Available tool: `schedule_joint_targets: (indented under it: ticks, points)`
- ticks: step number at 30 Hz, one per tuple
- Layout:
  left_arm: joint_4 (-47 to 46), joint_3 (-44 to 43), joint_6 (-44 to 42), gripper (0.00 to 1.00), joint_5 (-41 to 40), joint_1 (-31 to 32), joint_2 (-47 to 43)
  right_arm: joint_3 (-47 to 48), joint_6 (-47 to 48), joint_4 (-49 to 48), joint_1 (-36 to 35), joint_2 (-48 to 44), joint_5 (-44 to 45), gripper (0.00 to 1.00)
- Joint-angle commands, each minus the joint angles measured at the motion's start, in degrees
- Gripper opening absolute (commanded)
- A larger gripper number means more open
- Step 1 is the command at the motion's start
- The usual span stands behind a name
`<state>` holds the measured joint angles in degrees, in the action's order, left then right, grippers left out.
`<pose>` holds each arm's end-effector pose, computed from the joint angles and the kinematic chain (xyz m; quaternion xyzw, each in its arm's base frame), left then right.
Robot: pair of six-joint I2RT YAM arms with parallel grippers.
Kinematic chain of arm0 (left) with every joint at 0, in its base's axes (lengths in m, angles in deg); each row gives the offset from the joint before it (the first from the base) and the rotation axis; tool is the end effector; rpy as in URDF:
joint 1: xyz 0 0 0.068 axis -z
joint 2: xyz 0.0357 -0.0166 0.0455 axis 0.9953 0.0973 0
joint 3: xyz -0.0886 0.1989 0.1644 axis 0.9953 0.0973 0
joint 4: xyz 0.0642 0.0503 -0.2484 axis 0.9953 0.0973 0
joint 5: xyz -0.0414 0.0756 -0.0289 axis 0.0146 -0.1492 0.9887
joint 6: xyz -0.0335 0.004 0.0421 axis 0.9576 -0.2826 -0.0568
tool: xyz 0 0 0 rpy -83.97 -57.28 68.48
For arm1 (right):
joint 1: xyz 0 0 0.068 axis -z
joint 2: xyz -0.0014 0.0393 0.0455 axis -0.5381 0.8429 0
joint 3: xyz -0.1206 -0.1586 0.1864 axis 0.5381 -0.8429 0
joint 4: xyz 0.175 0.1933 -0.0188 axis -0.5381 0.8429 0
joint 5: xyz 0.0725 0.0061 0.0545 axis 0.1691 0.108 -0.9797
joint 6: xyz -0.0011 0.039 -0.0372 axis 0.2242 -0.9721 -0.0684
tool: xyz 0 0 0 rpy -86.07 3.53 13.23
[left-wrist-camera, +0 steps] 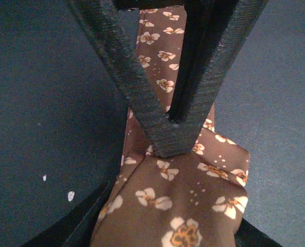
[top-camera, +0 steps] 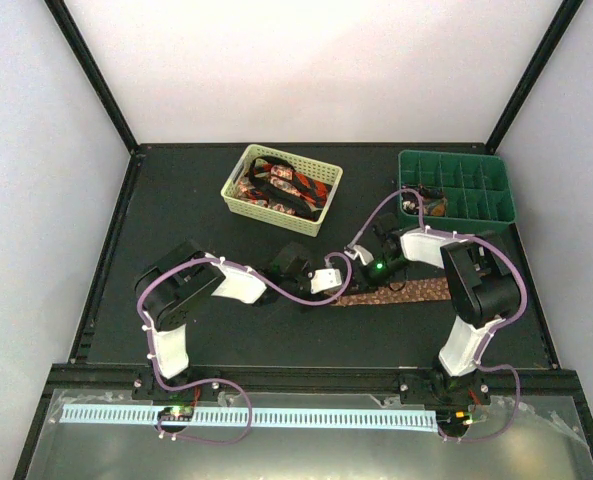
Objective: Roll the ties
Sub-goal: Roll the tie at the center of the board.
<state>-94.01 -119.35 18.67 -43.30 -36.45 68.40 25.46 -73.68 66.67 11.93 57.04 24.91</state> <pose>0.2161 -0.2617 0.1020 0.5828 0.6889 -0.2764 0.3307 0.2577 0.1239 0.1251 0.1910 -0.9031 -0.3830 0.0361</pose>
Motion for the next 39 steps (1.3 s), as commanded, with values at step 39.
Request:
schedule_joint_targets:
  ticks: [39]
  points:
    - [-17.3, 4.2, 11.0, 0.52, 16.8, -3.9, 6.0, -0.7, 1.4, -2.1, 0.5, 0.9, 3.3, 0.02]
